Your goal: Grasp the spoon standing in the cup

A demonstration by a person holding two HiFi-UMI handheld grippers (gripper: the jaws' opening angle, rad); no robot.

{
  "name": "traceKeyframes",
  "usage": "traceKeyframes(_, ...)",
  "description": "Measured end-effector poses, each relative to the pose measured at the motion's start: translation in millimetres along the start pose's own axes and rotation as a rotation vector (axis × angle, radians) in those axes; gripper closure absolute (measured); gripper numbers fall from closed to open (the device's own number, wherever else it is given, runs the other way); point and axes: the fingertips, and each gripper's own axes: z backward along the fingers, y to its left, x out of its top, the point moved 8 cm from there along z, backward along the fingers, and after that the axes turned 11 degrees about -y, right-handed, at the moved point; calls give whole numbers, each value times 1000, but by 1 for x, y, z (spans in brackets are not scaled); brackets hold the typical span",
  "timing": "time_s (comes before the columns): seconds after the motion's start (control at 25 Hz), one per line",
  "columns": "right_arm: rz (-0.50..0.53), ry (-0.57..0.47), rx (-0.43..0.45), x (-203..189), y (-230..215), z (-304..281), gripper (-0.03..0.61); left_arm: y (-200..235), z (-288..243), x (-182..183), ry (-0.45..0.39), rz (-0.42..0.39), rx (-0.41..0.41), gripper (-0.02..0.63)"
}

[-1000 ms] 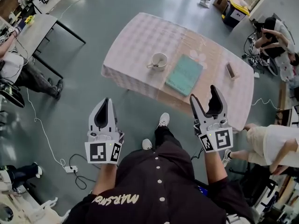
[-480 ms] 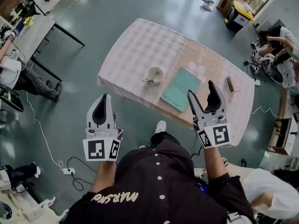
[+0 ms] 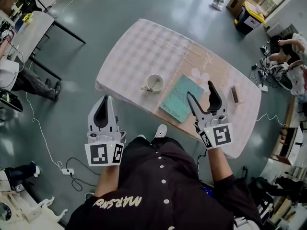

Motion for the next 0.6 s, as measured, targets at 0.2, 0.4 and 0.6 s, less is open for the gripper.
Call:
traceKeyframes(0.2, 15, 44, 42, -17, 2, -21, 264, 13, -17, -11, 42, 17, -1, 603)
traceKeyframes(0.4, 45, 105, 88, -37, 7, -39, 264, 22, -39, -15, 45, 13, -20, 603)
traceKeyframes(0.6, 86, 153, 175, -59, 21, -58, 264, 27, -50, -19, 50, 28, -34, 603)
